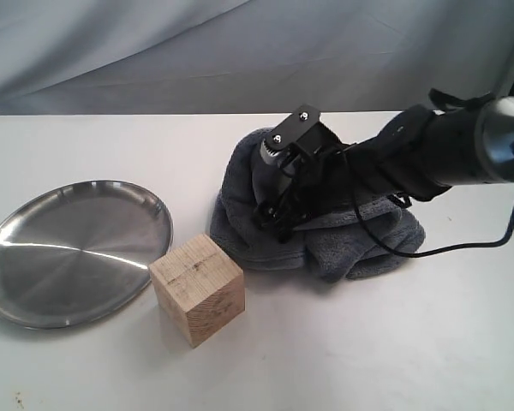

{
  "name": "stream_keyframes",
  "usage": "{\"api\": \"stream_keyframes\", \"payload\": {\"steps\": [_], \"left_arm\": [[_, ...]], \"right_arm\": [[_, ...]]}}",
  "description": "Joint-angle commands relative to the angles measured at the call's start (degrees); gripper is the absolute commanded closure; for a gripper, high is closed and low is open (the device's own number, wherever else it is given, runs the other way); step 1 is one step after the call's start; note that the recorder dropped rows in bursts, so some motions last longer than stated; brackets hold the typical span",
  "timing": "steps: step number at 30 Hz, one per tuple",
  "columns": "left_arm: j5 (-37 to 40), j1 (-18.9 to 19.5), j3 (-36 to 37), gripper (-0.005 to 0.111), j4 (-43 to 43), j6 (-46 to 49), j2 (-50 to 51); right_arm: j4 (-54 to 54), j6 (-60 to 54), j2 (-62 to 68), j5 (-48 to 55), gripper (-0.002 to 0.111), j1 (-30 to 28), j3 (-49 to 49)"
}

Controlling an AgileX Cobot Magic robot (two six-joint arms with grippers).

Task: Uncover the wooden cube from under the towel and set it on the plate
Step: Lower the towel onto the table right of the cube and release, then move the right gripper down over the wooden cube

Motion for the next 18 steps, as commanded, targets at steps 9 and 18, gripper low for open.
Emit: {"api": "stream_keyframes", "payload": {"steps": [9, 18], "left_arm": [[-0.82, 0.23, 0.0, 0.107, 0.07, -0.36, -0.15], [-0.82, 0.23, 0.0, 0.107, 0.07, -0.21, -0.15]], "right_arm": [[-0.29, 2.1, -19.31, 16.09, 0.005, 0.2, -0.3], [-3.12, 4.7, -22.44, 32.12, 0.013, 0.32, 0.07]]}}
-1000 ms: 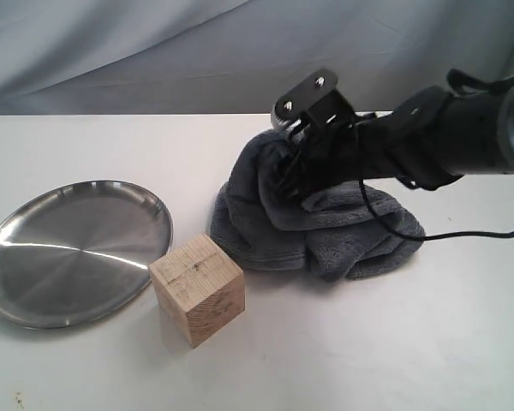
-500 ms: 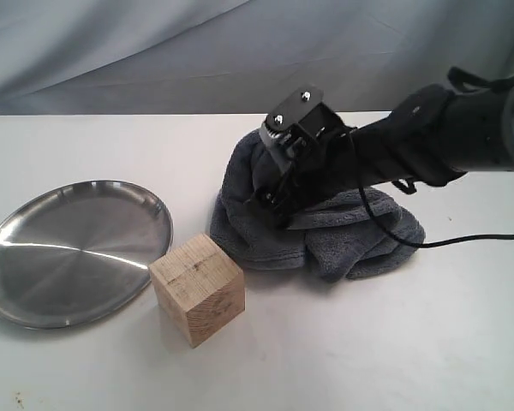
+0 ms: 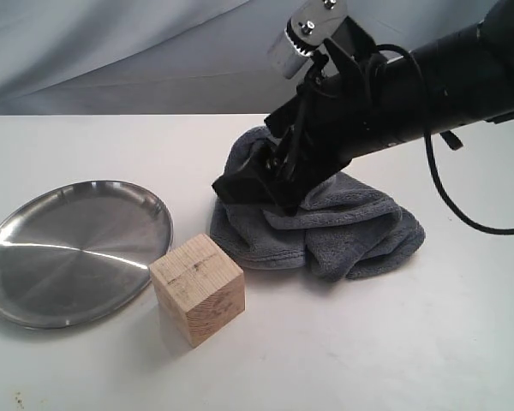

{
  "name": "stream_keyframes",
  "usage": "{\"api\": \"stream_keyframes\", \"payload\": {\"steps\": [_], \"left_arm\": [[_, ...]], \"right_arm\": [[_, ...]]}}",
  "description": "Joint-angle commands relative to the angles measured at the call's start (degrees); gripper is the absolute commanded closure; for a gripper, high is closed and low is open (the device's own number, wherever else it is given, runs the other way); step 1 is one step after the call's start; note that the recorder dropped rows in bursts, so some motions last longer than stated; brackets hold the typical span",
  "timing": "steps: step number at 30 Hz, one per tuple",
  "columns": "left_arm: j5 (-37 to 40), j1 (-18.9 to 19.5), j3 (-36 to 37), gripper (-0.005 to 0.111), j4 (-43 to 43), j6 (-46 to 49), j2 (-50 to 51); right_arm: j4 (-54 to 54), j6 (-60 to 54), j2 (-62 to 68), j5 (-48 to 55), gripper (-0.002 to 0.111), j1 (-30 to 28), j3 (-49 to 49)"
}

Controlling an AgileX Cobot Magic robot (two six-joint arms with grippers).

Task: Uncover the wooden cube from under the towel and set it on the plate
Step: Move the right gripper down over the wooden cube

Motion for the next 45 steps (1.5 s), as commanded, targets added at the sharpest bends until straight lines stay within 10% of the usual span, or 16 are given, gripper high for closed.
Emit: {"api": "stream_keyframes", "payload": {"steps": [1, 11, 25, 45], "left_arm": [[-0.82, 0.23, 0.0, 0.107, 0.07, -0.21, -0.15], [-0.82, 0.23, 0.0, 0.107, 0.07, -0.38, -0.15], [-0.82, 0.23, 0.0, 0.107, 0.07, -0.21, -0.15], [-0.82, 0.23, 0.0, 0.107, 0.07, -0.2, -0.15]], "right_arm": [[-2.53, 2.76, -0.21, 4.33, 0.018, 0.71, 0.79], [-10.2, 3.77, 0.19, -3.75, 0.108, 11.01, 3.25], [-16.13, 23.74, 0.77, -20.74, 0.108, 19.69, 3.25], [-18.81, 24.2, 16.08, -39.03, 0.108, 20.16, 3.25]]}}
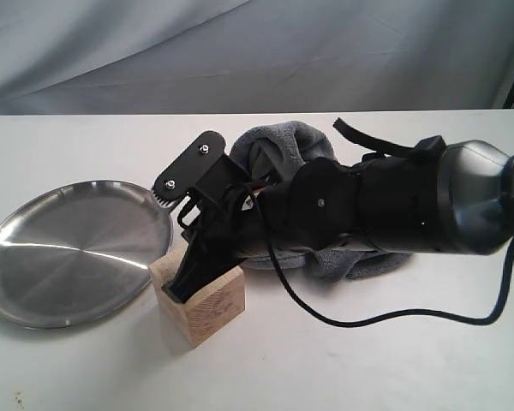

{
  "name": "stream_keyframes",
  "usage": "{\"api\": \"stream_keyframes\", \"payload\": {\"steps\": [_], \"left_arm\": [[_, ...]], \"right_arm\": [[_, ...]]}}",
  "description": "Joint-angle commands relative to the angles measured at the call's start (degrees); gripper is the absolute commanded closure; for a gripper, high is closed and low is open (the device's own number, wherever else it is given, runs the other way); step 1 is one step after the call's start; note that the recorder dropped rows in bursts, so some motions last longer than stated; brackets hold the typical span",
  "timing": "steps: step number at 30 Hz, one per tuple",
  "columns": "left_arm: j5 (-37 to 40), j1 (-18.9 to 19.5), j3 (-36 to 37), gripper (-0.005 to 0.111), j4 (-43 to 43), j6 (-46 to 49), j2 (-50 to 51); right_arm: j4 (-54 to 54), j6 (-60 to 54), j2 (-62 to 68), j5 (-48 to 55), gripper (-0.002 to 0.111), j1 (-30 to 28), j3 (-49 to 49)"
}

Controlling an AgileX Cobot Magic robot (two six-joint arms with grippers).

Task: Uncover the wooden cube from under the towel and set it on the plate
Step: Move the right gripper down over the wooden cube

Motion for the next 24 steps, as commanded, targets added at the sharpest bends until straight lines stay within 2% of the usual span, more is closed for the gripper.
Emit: {"api": "stream_keyframes", "payload": {"steps": [1, 4, 10, 21, 24], "left_arm": [[-0.82, 0.23, 0.0, 0.107, 0.07, -0.2, -0.15], [-0.82, 0.23, 0.0, 0.107, 0.07, -0.2, -0.15], [-0.82, 0.23, 0.0, 0.107, 0.07, -0.43, -0.15], [-0.82, 0.23, 0.0, 0.107, 0.07, -0.29, -0.15], [-0.82, 0.23, 0.0, 0.107, 0.07, -0.29, -0.15]], "right_arm": [[-0.3, 0.2, -0.08, -6.46, 0.108, 0.14, 0.03], [1.48, 0.2, -0.08, -7.83, 0.108, 0.14, 0.03], [1.72, 0.2, -0.08, -1.88, 0.108, 0.14, 0.03], [1.72, 0.2, -0.08, -0.75, 0.108, 0.14, 0.03], [-0.59, 3.85, -0.08, -0.74, 0.107, 0.14, 0.03]]}}
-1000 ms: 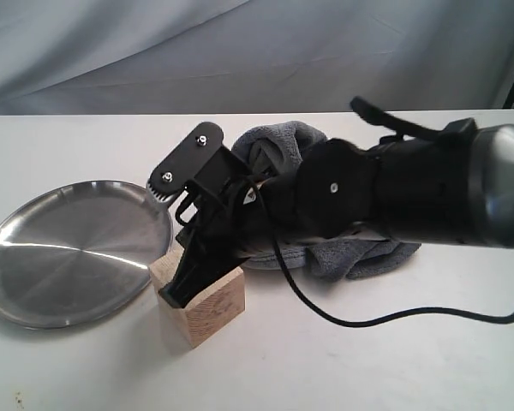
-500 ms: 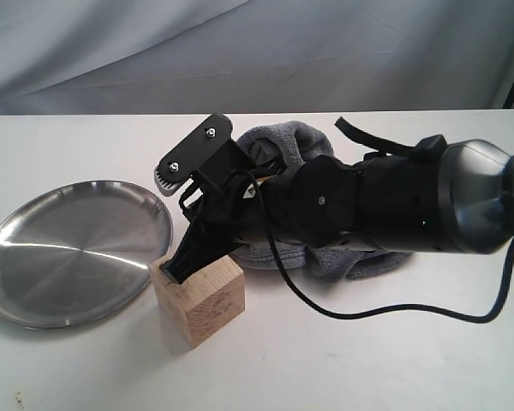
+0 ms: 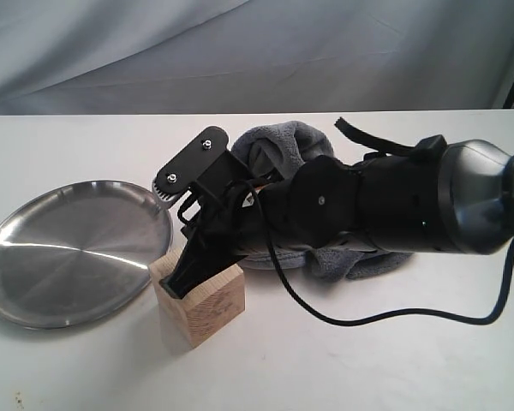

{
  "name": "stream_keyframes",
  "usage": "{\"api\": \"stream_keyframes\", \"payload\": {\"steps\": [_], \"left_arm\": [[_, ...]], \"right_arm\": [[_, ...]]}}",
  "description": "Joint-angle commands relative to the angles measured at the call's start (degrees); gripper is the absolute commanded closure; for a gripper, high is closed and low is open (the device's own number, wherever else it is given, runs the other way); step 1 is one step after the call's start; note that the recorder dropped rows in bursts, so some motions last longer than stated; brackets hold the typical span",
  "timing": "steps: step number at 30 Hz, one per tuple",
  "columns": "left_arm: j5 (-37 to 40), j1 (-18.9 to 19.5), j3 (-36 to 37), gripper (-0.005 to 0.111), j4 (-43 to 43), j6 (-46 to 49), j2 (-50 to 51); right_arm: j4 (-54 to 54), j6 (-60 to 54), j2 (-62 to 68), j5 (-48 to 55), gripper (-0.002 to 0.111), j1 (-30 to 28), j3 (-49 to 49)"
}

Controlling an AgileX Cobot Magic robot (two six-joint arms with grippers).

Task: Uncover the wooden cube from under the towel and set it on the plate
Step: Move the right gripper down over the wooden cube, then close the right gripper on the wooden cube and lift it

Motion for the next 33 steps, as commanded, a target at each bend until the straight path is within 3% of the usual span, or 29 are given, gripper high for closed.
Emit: {"api": "stream_keyframes", "payload": {"steps": [1, 7, 17, 20, 22, 24, 33], "left_arm": [[-0.82, 0.23, 0.0, 0.107, 0.07, -0.29, -0.15], [-0.82, 0.23, 0.0, 0.107, 0.07, -0.29, -0.15], [-0.82, 0.23, 0.0, 0.107, 0.07, -0.38, -0.15], [-0.82, 0.23, 0.0, 0.107, 0.07, -0.38, -0.15], [-0.82, 0.23, 0.0, 0.107, 0.07, -0.23, -0.15], [-0.82, 0.23, 0.0, 0.107, 0.07, -0.23, -0.15], [-0.82, 0.23, 0.0, 0.107, 0.07, -0.23, -0.15]], "right_arm": [[-4.55, 6.46, -0.08, 0.2, 0.105, 0.14, 0.03], [-24.35, 29.95, -0.08, 0.2, 0.081, 0.72, 0.03], [-27.58, 33.31, -0.08, 1.09, 0.059, 0.72, 0.03], [-29.22, 32.82, -0.08, 1.55, 0.036, 0.72, 0.03], [-29.52, 32.74, -0.05, 1.55, 0.014, 0.72, 0.03], [-31.18, 32.33, -0.05, 2.06, 0.003, 0.72, 0.03], [-31.46, 32.95, -0.05, 2.94, 0.003, 0.72, 0.03]]}}
